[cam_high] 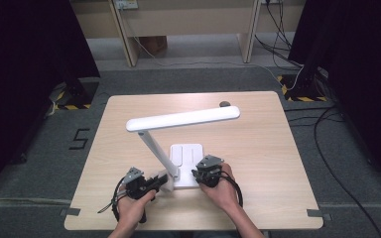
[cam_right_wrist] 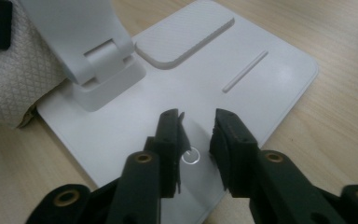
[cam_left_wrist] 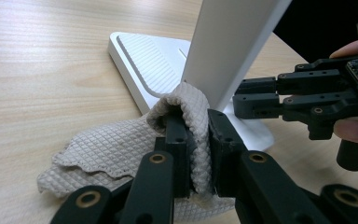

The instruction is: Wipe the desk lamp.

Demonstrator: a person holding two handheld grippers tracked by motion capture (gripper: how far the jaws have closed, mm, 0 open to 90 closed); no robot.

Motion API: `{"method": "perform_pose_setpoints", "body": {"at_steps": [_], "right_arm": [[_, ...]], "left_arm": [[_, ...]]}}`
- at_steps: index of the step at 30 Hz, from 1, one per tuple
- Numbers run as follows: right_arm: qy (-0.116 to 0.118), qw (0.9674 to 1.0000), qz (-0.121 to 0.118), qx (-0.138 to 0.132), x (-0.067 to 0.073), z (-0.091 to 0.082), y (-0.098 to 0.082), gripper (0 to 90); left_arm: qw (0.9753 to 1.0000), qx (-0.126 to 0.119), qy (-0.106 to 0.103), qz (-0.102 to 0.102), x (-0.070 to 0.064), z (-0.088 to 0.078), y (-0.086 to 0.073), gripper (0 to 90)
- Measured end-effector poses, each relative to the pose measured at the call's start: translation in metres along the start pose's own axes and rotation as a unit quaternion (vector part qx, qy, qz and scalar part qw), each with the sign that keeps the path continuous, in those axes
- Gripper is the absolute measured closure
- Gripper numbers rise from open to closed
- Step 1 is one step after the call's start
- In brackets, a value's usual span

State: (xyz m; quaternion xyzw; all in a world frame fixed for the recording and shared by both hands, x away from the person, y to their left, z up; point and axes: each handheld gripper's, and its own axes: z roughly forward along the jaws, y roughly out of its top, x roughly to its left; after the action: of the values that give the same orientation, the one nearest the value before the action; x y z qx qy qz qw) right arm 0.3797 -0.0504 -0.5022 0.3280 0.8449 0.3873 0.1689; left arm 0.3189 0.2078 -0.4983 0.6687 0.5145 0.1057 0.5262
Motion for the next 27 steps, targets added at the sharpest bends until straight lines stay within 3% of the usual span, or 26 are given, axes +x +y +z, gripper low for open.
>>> {"method": "perform_pose_setpoints", "body": {"at_steps": [5, 8, 11, 17, 20, 25, 27], "right_arm": [[0.034, 0.9993, -0.012, -0.012, 0.021, -0.009, 0.006, 58.0], [0.074, 0.9968, -0.027, -0.016, 0.041, -0.014, 0.010, 52.8], [0.093, 0.9940, -0.050, -0.026, 0.058, -0.019, 0.015, 47.0], [0.100, 0.9905, -0.087, -0.037, 0.080, -0.022, 0.023, 36.9], [0.088, 0.9910, -0.097, -0.028, 0.083, -0.017, 0.022, 35.1], [0.072, 0.9925, -0.095, -0.027, 0.083, -0.010, 0.021, 34.6], [0.075, 0.9920, -0.097, -0.029, 0.086, -0.009, 0.022, 34.7]], "left_arm": [[0.9999, -0.009, -0.006, -0.006, -0.002, -0.011, 0.004, 79.9], [0.9999, -0.009, -0.009, -0.004, -0.005, -0.015, 0.006, 79.9], [0.9999, -0.007, -0.010, -0.004, -0.007, -0.016, 0.006, 79.9], [0.9999, -0.007, -0.014, -0.001, -0.009, -0.018, 0.006, 79.9], [0.9998, -0.009, -0.016, 0.002, -0.011, -0.019, 0.008, 79.9], [0.9994, -0.014, -0.030, -0.010, -0.015, -0.021, 0.010, 79.8], [0.9992, -0.016, -0.036, -0.012, -0.018, -0.022, 0.011, 79.7]]}}
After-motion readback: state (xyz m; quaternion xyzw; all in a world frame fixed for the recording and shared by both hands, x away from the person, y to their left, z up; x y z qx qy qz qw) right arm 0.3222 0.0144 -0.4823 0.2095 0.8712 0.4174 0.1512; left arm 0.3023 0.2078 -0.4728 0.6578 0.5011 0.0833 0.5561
